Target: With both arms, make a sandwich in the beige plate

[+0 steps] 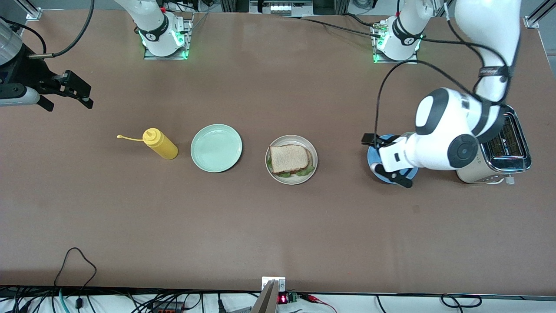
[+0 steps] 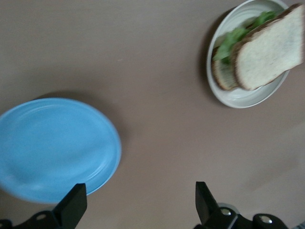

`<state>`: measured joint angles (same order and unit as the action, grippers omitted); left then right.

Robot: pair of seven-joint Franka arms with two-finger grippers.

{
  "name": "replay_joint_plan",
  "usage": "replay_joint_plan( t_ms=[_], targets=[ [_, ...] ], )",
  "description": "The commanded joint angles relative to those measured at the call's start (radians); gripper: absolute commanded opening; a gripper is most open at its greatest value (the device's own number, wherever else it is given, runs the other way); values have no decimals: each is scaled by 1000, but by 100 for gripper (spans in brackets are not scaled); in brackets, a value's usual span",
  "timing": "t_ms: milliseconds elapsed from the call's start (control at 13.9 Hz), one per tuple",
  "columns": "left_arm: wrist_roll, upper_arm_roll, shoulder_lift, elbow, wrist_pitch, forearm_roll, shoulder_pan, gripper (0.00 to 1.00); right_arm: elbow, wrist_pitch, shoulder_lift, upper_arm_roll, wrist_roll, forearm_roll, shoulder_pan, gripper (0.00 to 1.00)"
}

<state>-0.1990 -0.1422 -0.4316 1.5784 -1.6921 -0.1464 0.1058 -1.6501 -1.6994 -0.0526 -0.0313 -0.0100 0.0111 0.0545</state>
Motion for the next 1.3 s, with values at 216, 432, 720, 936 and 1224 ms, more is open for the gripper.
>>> replay_joint_plan(
  t_ms=[216, 432, 720, 936, 1224],
  targets=[
    [38, 0, 65, -196, 245, 200, 3, 100, 19, 7, 17, -13, 4, -42, -13, 100],
    [115, 1, 114, -274, 353, 237, 0, 100, 39, 9, 39, -15, 5, -42, -13, 100],
    [110, 6, 159, -318, 361, 220, -87, 100, 75, 15, 68, -15, 7, -42, -13, 100],
    [113, 12, 189, -237, 243, 177, -153, 100, 84, 23, 71, -15, 7, -42, -13, 100],
    [116, 64, 455, 117, 33, 119, -150, 100, 87, 84, 73, -13, 5, -25, -13, 100]
  ],
)
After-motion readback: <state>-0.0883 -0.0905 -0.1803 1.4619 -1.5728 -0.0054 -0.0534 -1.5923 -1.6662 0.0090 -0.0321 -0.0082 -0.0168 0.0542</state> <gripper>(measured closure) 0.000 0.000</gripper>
